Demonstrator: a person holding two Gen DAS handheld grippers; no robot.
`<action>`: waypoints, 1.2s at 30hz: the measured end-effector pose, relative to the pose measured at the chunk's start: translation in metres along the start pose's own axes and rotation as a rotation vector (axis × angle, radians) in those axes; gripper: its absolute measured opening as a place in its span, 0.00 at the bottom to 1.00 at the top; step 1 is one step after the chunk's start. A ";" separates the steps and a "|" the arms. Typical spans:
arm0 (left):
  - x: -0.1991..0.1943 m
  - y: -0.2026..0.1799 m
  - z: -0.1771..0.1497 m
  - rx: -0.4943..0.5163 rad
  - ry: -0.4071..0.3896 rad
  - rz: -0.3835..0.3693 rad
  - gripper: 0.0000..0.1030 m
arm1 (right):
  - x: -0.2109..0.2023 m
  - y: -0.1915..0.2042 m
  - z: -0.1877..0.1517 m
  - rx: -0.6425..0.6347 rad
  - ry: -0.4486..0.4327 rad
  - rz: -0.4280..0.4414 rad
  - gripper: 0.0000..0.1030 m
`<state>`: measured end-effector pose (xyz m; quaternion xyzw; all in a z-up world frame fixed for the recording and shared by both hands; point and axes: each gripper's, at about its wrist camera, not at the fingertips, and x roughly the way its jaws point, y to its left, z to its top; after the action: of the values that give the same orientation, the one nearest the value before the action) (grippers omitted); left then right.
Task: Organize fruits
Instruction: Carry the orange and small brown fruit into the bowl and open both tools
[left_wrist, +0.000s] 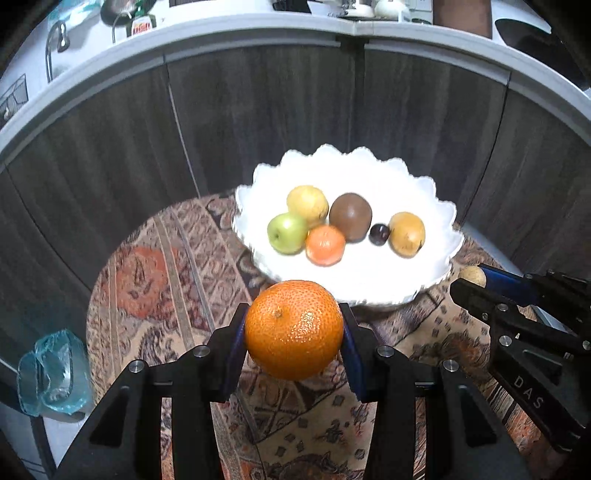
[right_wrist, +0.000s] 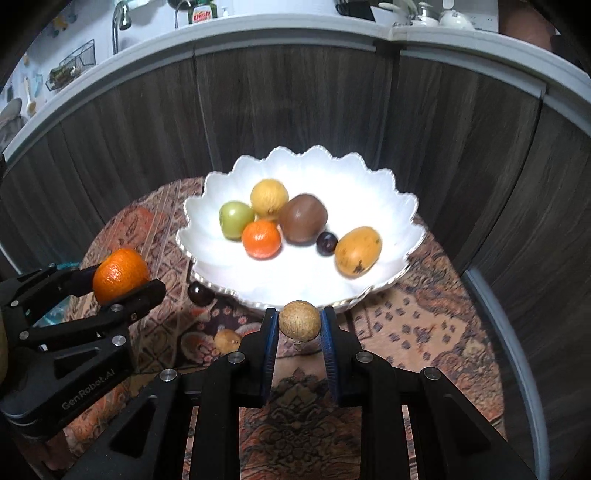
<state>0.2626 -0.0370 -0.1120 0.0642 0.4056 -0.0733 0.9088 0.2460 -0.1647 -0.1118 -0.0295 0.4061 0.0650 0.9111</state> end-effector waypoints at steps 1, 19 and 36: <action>-0.002 -0.001 0.005 0.003 -0.009 -0.001 0.44 | -0.002 -0.002 0.003 0.002 -0.007 -0.003 0.24; 0.017 -0.003 0.053 0.016 -0.047 -0.035 0.44 | 0.009 -0.027 0.042 0.057 -0.035 -0.017 0.24; 0.073 -0.003 0.055 0.022 0.034 -0.066 0.44 | 0.063 -0.038 0.047 0.077 0.036 0.001 0.24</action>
<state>0.3503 -0.0555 -0.1306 0.0620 0.4222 -0.1068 0.8980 0.3275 -0.1911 -0.1268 0.0044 0.4248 0.0490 0.9039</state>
